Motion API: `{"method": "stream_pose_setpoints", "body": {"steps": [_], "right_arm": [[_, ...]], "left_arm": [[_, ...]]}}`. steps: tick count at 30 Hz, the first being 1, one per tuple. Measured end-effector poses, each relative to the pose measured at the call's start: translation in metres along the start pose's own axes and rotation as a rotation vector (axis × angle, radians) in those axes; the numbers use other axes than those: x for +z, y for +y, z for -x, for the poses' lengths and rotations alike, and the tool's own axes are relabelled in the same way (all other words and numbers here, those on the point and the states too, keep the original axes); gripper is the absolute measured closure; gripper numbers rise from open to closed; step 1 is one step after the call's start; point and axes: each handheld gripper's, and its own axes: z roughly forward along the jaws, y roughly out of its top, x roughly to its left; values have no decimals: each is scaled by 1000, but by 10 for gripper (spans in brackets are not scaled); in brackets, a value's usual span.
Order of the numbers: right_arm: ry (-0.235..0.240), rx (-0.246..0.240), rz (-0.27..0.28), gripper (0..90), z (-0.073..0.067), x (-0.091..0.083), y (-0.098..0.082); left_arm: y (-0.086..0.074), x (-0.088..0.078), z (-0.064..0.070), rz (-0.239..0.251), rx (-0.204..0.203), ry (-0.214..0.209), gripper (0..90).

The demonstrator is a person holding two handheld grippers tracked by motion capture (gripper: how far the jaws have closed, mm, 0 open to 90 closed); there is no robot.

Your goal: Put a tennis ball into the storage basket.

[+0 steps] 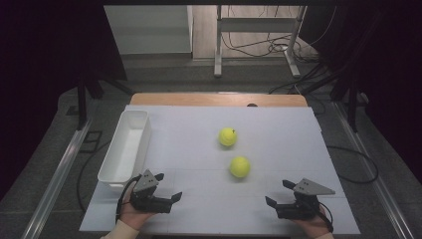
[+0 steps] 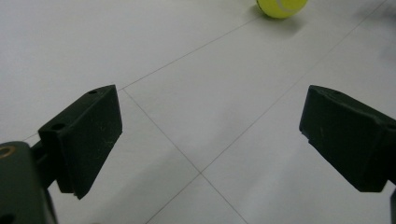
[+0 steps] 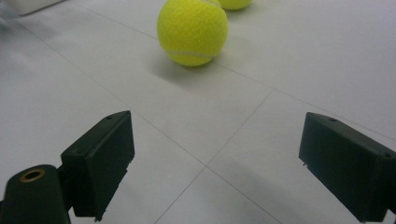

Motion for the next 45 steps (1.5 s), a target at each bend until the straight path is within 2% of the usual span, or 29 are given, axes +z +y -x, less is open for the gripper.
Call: {"method": "stream_pose_setpoints", "body": {"steps": [5,8,15,18,26,33,38,45], "right_arm": [[6,-18,-5,107,-2,0,1],[6,-17,-8,107,-2,1,1],[5,-15,-8,107,-1,1,0],[6,-19,-7,107,-1,0,1],[4,-25,-7,106,0,0,1],[1,-28,-11,107,0,1,1],[1,-32,-11,107,-1,1,1],[-5,-24,-1,107,0,2,2]], "left_arm": [[2,-5,0,26,-12,1,67],[7,-5,0,26,-2,-3,67],[15,-2,-1,32,-14,-26,67],[18,0,0,27,-22,-32,67],[26,7,2,0,-10,-32,68],[39,16,7,0,20,-36,71],[43,19,6,-10,8,-41,71],[55,23,4,10,-3,-55,74]]}}
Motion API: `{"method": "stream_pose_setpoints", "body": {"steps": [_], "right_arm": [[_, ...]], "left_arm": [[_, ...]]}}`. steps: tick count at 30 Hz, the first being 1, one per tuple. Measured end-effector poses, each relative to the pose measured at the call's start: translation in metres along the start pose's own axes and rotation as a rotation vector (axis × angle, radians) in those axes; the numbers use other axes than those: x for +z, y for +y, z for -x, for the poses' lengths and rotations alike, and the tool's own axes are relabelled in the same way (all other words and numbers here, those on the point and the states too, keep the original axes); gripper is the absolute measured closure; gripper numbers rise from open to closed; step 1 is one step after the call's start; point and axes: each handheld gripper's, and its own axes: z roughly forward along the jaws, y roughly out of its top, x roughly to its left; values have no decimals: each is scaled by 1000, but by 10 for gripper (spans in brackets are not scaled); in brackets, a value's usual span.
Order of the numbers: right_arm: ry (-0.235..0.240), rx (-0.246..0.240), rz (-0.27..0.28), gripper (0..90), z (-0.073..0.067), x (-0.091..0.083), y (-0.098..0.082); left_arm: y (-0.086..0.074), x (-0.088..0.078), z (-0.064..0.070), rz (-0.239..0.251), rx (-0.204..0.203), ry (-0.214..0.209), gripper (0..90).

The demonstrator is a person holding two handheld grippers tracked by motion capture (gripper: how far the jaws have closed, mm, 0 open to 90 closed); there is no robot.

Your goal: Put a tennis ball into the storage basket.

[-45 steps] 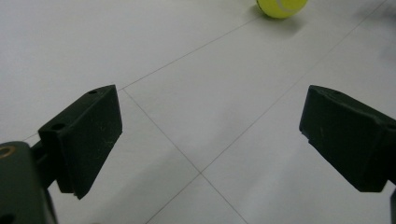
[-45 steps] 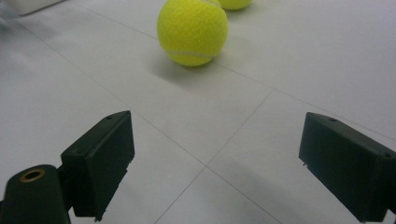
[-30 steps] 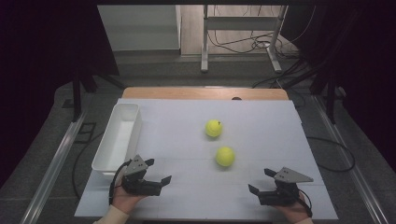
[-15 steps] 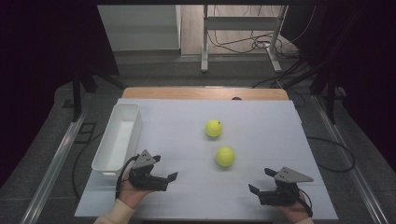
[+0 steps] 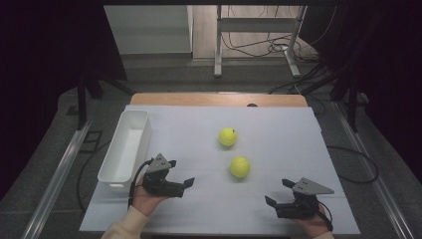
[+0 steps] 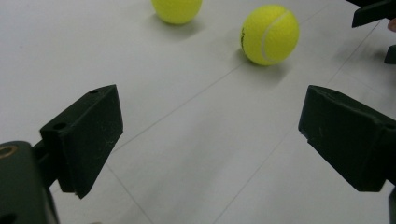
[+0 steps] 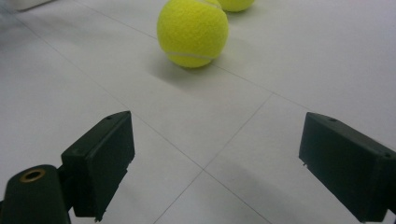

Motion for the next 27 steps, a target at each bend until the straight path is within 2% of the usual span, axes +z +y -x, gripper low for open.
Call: {"method": "stream_pose_setpoints", "body": {"steps": [22,27], "right_arm": [[8,-3,-6,107,-2,1,0],[4,-2,-8,107,-1,1,0]], "left_arm": [[27,23,9,-12,17,-38,75],[32,28,11,-17,32,-41,76]]}}
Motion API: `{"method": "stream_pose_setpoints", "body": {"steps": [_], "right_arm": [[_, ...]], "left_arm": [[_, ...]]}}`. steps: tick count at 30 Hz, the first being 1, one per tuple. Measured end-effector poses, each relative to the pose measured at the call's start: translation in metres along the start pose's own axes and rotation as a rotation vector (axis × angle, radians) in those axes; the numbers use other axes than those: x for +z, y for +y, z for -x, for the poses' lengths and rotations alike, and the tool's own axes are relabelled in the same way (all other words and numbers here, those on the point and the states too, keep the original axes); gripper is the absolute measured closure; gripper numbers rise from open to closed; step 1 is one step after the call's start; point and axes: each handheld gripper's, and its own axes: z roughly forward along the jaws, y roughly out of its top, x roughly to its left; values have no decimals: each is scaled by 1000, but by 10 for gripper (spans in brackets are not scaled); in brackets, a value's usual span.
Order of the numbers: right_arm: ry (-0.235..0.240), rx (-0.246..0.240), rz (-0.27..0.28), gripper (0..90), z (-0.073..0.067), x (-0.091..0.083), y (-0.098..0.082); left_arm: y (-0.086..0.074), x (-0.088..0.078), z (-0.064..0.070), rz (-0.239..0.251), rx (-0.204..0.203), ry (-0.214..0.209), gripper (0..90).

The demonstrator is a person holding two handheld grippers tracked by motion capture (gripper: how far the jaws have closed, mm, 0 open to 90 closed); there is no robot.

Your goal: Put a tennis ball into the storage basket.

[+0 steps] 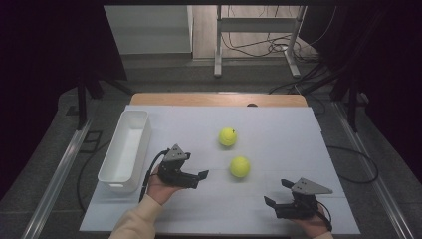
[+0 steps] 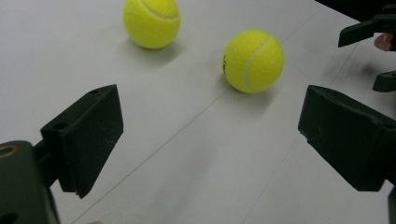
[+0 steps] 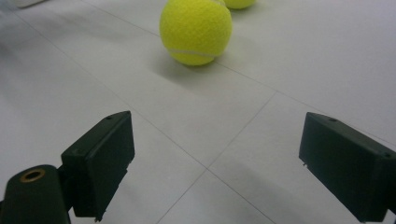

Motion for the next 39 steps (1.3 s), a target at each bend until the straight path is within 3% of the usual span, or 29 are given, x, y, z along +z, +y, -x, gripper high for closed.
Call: {"method": "stream_pose_setpoints", "body": {"steps": [10,26,39], "right_arm": [[-9,-4,-5,107,1,0,0],[-13,-15,-10,107,1,0,0],[-3,-12,-3,107,1,0,0]], "left_arm": [[8,7,0,-11,10,3,76],[19,23,-10,-16,-33,-8,77],[32,35,-12,-42,-10,3,77]]}}
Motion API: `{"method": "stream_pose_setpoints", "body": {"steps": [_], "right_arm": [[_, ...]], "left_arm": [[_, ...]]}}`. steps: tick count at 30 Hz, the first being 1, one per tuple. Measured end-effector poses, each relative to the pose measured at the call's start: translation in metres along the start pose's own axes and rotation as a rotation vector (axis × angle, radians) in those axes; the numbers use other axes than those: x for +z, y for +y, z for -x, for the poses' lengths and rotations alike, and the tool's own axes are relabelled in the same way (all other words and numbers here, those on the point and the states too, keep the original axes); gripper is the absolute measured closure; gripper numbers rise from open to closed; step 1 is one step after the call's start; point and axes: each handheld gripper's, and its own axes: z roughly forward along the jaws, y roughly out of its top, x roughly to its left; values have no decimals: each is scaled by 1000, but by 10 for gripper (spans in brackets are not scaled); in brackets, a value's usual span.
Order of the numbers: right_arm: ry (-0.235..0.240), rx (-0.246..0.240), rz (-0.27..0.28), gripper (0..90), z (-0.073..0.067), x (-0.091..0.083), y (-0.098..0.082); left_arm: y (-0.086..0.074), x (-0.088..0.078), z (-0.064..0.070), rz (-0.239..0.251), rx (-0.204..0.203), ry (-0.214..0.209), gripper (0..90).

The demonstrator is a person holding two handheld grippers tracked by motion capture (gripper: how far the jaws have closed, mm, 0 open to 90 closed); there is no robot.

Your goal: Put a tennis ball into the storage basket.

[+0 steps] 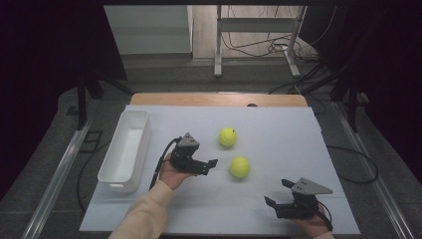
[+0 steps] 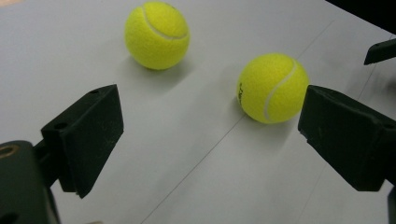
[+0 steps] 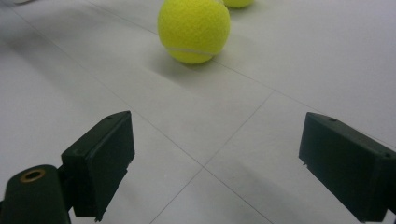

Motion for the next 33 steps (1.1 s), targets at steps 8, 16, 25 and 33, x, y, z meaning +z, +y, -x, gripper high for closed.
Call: {"method": "stream_pose_setpoints", "body": {"steps": [8,16,25,33], "right_arm": [[1,-2,-1,107,0,0,0],[3,-5,-1,107,0,0,0],[9,-9,2,107,0,0,1],[11,-7,2,107,1,0,1]], "left_arm": [[8,10,-2,-18,2,2,77],[12,20,-5,-25,3,12,77],[20,38,-8,-41,3,11,79],[27,48,-7,-46,8,18,79]]}}
